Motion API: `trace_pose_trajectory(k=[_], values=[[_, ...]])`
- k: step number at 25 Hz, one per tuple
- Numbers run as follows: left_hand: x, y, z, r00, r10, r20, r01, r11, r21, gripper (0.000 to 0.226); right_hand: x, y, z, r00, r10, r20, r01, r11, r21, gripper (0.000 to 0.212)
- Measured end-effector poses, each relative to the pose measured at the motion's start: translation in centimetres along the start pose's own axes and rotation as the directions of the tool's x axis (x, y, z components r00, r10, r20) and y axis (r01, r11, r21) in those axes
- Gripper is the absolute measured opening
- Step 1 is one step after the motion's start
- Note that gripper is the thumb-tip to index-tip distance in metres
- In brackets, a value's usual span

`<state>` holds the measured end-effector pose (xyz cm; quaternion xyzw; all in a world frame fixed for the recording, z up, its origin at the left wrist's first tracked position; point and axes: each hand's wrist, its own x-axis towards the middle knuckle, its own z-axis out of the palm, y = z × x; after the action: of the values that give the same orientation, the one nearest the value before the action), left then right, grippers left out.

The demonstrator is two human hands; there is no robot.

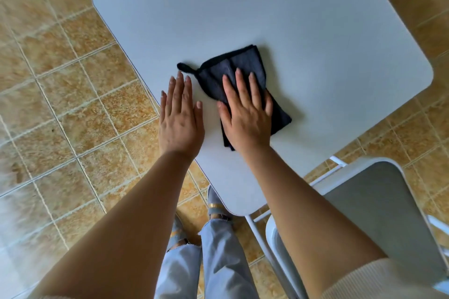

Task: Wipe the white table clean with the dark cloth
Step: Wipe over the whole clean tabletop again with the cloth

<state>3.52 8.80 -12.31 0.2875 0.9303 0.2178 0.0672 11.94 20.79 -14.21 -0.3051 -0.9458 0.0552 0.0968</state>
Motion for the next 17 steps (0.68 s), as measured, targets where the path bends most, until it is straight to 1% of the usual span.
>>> trace_pose_trajectory(k=[5,7,9,11,14,16,17], values=[[-4.2,-0.1,-0.6,0.997,0.065,0.052,-0.065,0.998,0.001,0.058,-8.6,-2.2,-2.6,0.987,0.006,0.163,-0.008,1.000,0.011,0.057],[-6.1,0.2,-0.5,0.989,0.110,0.100,-0.112,0.994,0.007,0.057,-10.7,-2.0,-3.4,0.985,-0.003,0.175,-0.006,0.999,0.052,0.057],[-7.9,0.4,0.0,0.975,0.157,0.154,-0.164,0.986,0.029,0.057,-11.4,-1.2,-3.8,0.990,0.006,0.142,-0.017,0.997,0.077,0.054],[-8.8,0.3,0.5,0.967,0.183,0.178,-0.202,0.974,0.098,0.059,-11.3,-0.4,-3.8,0.992,0.037,0.118,-0.038,0.999,0.009,0.053],[-9.2,-1.2,0.4,0.961,0.212,0.177,-0.248,0.944,0.218,0.062,-11.2,0.3,-3.4,0.984,0.065,0.168,-0.044,0.991,-0.126,0.057],[-9.1,-2.3,-0.3,0.953,0.213,0.217,-0.271,0.918,0.289,0.063,-11.6,0.2,-3.2,0.975,0.081,0.205,-0.047,0.985,-0.164,0.061],[-9.2,-2.5,-0.6,0.951,0.184,0.249,-0.260,0.911,0.320,0.063,-11.9,0.0,-3.1,0.971,0.097,0.219,-0.061,0.984,-0.167,0.062]])
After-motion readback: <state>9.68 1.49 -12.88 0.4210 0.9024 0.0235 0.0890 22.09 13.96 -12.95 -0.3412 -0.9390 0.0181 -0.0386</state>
